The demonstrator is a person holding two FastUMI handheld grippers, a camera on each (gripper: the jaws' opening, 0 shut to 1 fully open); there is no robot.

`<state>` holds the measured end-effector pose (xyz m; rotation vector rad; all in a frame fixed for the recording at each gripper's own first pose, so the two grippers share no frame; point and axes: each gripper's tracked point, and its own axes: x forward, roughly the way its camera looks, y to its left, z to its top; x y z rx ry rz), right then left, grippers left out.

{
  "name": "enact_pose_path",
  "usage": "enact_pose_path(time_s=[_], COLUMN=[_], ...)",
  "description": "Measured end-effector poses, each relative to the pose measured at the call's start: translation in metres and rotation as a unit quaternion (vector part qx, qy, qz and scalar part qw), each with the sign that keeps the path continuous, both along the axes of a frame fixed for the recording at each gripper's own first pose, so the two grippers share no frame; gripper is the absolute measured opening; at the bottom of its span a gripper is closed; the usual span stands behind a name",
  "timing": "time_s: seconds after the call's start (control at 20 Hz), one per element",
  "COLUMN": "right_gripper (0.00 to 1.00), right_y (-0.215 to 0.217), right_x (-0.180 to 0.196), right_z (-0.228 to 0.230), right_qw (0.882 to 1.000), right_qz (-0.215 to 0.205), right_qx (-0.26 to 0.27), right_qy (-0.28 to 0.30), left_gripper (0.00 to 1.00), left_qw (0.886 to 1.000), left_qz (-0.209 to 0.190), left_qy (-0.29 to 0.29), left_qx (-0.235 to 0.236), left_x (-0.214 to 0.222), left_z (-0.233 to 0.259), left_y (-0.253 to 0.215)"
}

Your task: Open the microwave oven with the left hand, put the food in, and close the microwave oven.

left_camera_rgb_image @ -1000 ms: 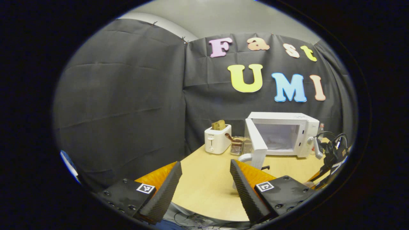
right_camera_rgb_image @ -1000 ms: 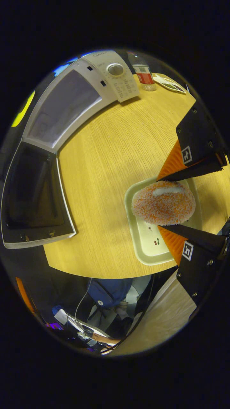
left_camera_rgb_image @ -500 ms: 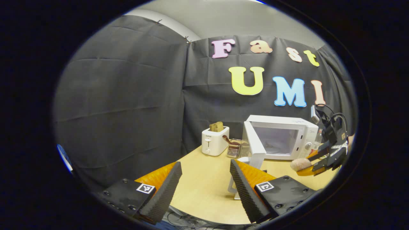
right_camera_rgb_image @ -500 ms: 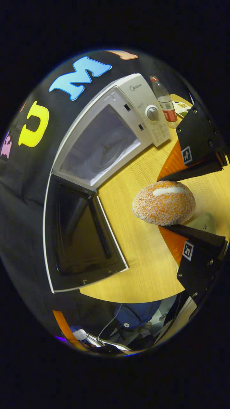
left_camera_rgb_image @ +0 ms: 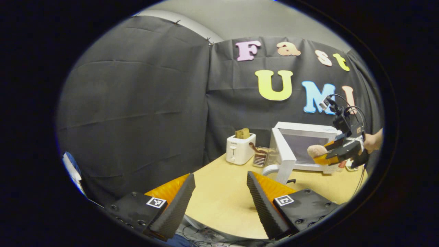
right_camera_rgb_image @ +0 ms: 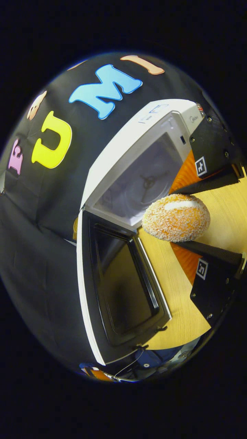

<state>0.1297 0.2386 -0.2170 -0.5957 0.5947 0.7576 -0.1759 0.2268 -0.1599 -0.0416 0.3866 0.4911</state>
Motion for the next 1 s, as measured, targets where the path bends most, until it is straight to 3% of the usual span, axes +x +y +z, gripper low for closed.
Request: enact_pose_path(time_s=[0.65, 1.0], right_gripper=[0.72, 0.72], right_y=[0.026, 0.034], right_x=[0.121, 0.148], right_z=[-0.062, -0.109], right_qw=[0.997, 0.992], right_qz=[-0.012, -0.002], right_qx=[-0.061, -0.116], right_qy=[-0.055, -0.052], left_gripper=[0.99, 1.00], left_qw=[0.994, 0.990], left_qz=[0.103, 0.127], left_qy=[0.035, 0.052], left_qx=[0.009, 0.019], left_x=[-0.058, -0.063], left_z=[-0.004, -0.005], left_y=[0.037, 0.045])
